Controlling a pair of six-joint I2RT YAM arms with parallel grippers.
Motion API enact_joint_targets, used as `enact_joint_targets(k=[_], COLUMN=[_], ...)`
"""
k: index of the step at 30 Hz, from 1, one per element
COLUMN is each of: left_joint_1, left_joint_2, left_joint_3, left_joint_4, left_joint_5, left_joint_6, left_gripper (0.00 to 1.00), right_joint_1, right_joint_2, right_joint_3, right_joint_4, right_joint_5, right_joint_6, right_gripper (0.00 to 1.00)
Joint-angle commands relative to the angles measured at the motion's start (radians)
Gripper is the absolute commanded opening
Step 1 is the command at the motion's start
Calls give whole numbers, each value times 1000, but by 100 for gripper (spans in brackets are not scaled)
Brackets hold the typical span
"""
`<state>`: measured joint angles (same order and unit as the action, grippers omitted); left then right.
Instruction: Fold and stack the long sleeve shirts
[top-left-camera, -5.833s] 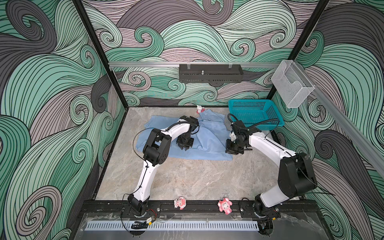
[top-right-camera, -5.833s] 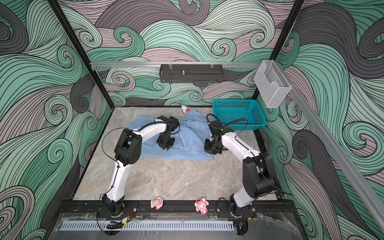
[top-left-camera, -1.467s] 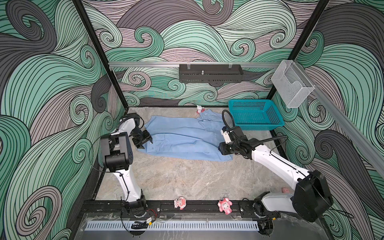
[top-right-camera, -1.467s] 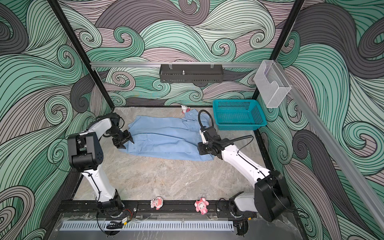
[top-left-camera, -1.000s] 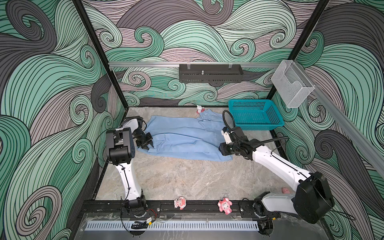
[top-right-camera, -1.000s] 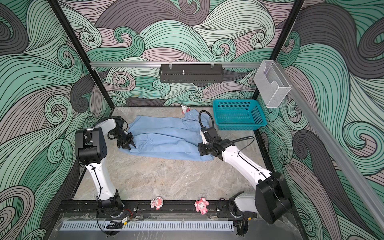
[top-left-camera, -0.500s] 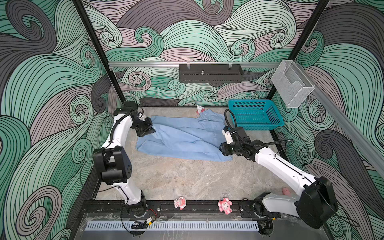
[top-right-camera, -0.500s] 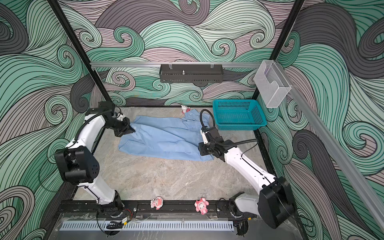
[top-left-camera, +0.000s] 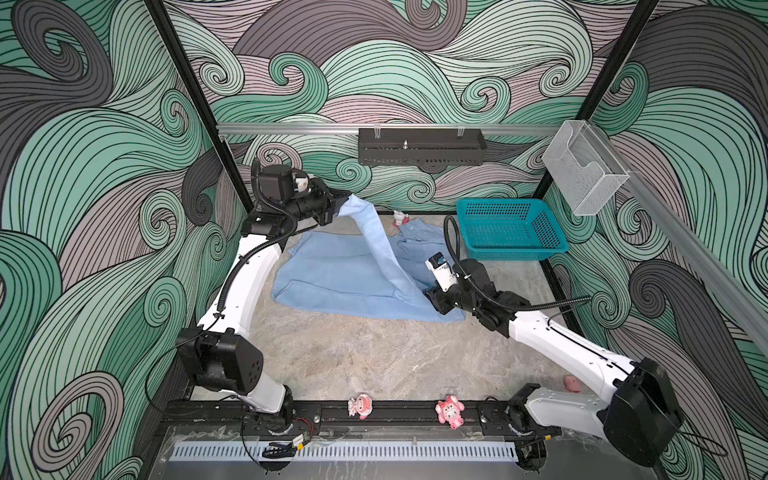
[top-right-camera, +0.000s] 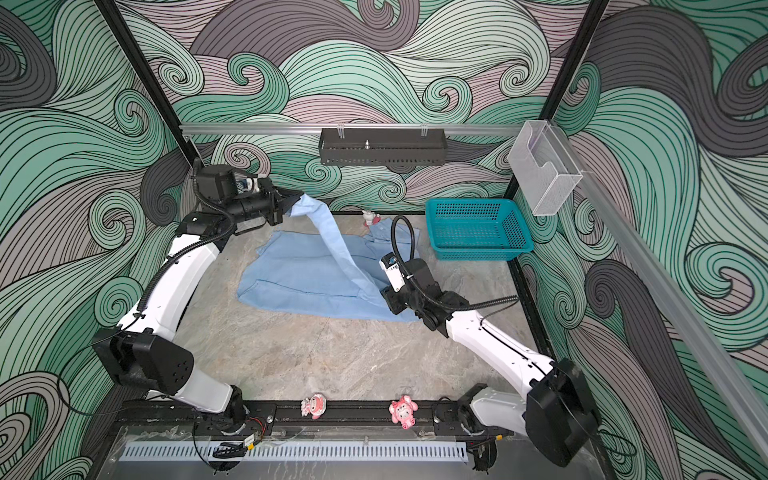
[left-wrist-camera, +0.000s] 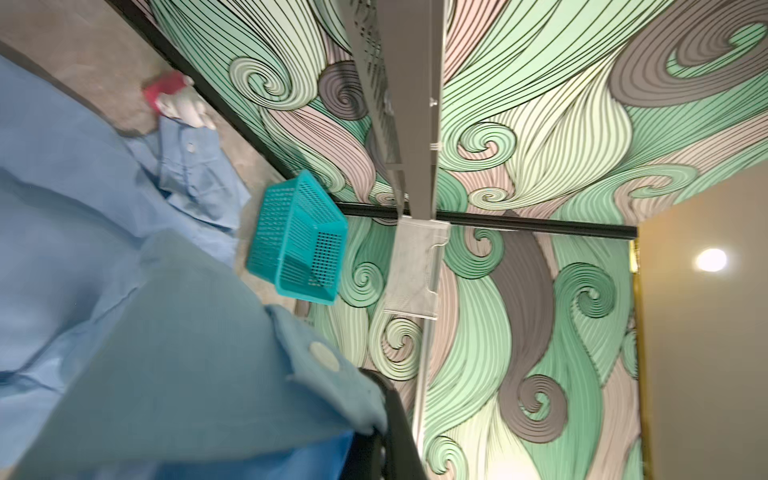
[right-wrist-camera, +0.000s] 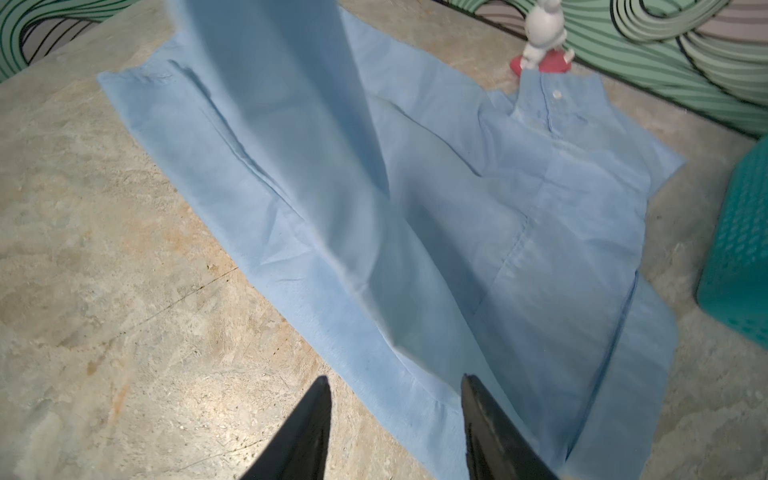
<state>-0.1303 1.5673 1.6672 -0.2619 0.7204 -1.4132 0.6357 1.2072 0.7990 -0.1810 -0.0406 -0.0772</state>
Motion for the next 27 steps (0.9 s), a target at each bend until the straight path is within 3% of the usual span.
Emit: enact_joint_targets(k=[1,11,17,21,23,25,27], left_joint_1=[-28,-60,-63,-69,-69,-69,-68], left_joint_2=[35,90,174,215,226,236,251], left_joint_3=[72,130,195,225,226,227,230], left_joint_4=[156,137,145,156,162,164,167], left_joint_5=[-48,-109,-108,-88,-84,-79,-73], left_joint_6=[-228,-265,-276,-285,-288,-288,-287], left_gripper=[0,0,0,0,0,0,0], right_joint_1=[35,-2,-62,-127,-143,-166,-178], right_joint_2=[-32,65,215,309,331,343,347], right_joint_3=[-54,-36,65,135,153,164,164], right_joint_4=[145,212,183,153,165,166,171], right_joint_5=[1,96,114,62,29,-16,-42], right_joint_6=[-122,-159,-68,0,-4,12,21], right_gripper=[56,61,59,55,50,39,15])
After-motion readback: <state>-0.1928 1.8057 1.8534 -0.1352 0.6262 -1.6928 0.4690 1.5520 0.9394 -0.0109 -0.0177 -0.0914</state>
